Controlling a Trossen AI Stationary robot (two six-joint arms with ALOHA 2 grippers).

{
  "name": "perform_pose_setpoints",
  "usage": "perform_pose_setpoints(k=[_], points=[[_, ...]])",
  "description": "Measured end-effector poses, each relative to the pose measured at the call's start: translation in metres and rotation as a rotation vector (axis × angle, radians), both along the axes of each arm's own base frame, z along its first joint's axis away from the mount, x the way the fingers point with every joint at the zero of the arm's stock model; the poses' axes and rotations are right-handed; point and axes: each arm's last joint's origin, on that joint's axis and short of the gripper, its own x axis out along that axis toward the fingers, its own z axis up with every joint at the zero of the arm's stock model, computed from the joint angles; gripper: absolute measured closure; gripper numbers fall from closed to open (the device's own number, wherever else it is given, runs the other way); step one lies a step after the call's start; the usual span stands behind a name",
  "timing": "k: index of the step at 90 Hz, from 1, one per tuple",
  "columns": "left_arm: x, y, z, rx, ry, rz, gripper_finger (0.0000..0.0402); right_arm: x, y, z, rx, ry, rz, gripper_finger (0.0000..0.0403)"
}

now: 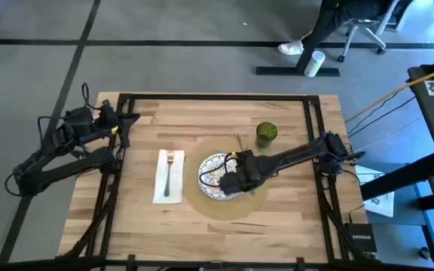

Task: Set table place
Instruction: Put the gold table knife to the right of the green spoon on the brown place mat

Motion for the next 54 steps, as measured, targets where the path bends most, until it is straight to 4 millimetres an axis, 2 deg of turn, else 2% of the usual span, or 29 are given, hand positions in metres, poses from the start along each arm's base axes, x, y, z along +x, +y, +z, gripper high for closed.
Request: perform_pose_setpoints(k=[11, 42, 54], points=[[0.000, 0.000, 0.001, 0.009, -0.011, 0.000, 0.0402, -0.001, 0.012, -0.010, 0.032, -0.027, -0.018, 0.0403], [0.001, 0.000, 0.003, 0.013, -0.032, -0.027, 0.0402, -0.020, 0.052, -0.014, 0.019, -0.062, -0.116, 0.0403], [0.002, -0.001, 0.004, 0.009, -0.045, -0.073, 0.0402, -0.027, 0.061, -0.024, 0.011, -0.067, -0.166, 0.0403]])
